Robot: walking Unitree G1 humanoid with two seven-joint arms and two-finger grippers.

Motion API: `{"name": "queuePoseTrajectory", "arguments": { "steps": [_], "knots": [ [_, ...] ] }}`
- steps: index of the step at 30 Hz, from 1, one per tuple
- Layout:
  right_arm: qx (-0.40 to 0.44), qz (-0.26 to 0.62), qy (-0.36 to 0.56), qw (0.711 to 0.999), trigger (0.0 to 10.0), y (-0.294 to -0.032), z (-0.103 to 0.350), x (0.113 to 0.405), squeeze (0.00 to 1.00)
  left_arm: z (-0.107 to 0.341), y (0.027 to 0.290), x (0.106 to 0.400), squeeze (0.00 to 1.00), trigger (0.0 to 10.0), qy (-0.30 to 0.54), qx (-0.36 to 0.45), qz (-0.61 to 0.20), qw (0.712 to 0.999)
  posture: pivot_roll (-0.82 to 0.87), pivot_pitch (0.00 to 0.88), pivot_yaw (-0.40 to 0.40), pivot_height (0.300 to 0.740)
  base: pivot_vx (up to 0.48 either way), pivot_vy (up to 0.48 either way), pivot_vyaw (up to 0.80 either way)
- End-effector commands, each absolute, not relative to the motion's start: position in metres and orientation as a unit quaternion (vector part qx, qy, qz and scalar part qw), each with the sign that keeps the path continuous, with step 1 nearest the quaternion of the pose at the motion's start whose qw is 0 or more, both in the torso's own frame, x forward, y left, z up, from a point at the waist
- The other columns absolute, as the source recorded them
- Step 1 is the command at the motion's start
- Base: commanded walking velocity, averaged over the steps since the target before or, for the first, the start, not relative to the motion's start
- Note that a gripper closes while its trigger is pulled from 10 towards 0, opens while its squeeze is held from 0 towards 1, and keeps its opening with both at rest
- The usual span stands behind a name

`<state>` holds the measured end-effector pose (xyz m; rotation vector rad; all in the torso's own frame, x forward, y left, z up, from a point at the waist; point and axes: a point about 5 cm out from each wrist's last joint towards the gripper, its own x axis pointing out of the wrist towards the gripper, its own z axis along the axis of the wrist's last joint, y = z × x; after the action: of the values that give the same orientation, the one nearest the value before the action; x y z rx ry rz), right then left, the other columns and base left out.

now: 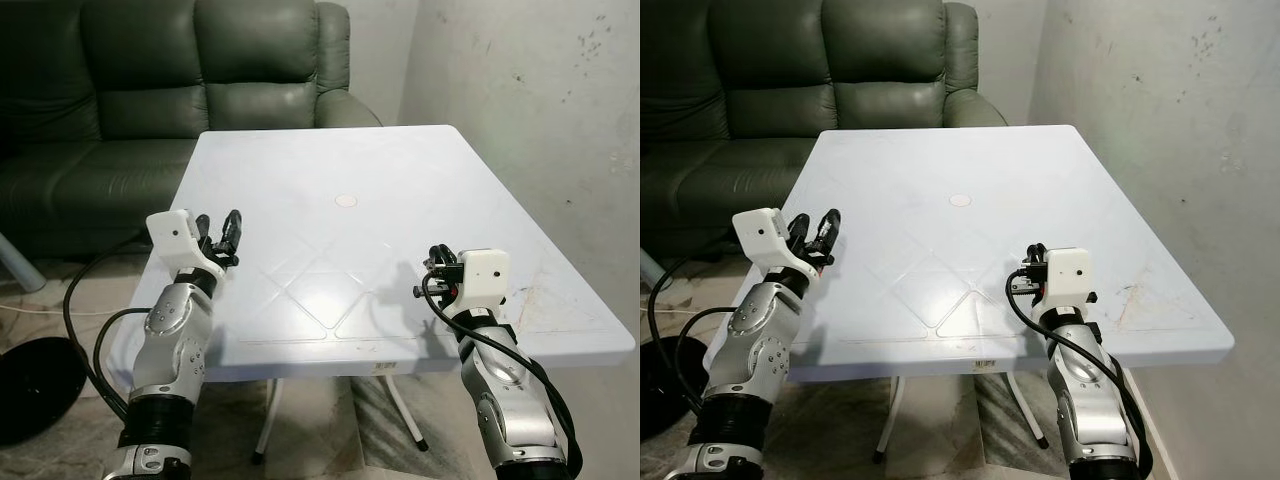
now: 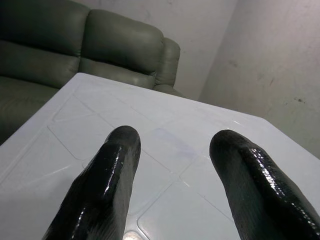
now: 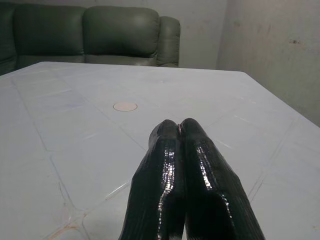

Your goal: Hang keys on a hook

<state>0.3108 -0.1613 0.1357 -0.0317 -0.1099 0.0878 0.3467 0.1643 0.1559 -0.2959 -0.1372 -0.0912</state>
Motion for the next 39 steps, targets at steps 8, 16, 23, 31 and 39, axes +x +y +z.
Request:
{"name": "queuePoseTrajectory", "arguments": {
  "steps": [8,16,23,31,39],
  "knots": [
    [-0.019,0.05,-0.061,0.997,10.0,-0.1618,0.1409,0.3109,0.0,0.1577,0.171,0.3452,0.0,10.0,-0.077,-0.138,-0.034,0.987,0.13,0.0,0.011,0.74,0.0,-0.141,-0.78],
    [-0.021,0.052,-0.06,0.997,10.0,-0.162,0.1407,0.3108,0.0,0.1588,0.1704,0.3461,0.0,10.0,-0.076,-0.154,-0.028,0.985,0.13,0.0,0.007,0.74,0.061,-0.058,-0.78],
    [-0.021,0.053,-0.059,0.997,10.0,-0.1628,0.1408,0.311,0.0,0.1576,0.1715,0.3473,0.0,10.0,-0.068,-0.162,-0.014,0.984,0.14,0.0,0.006,0.74,0.0,0.0,-0.77],
    [-0.021,0.053,-0.06,0.997,10.0,-0.1628,0.1411,0.3113,0.0,0.1581,0.1714,0.3477,0.0,10.0,-0.068,-0.162,-0.013,0.984,0.14,0.0,0.006,0.74,0.0,0.0,-0.77],
    [-0.021,0.052,-0.06,0.997,10.0,-0.163,0.1419,0.3117,0.0,0.1587,0.1717,0.3478,0.0,10.0,-0.066,-0.16,-0.011,0.985,0.14,0.0,0.007,0.74,0.0,0.0,-0.78]
  ]
}}
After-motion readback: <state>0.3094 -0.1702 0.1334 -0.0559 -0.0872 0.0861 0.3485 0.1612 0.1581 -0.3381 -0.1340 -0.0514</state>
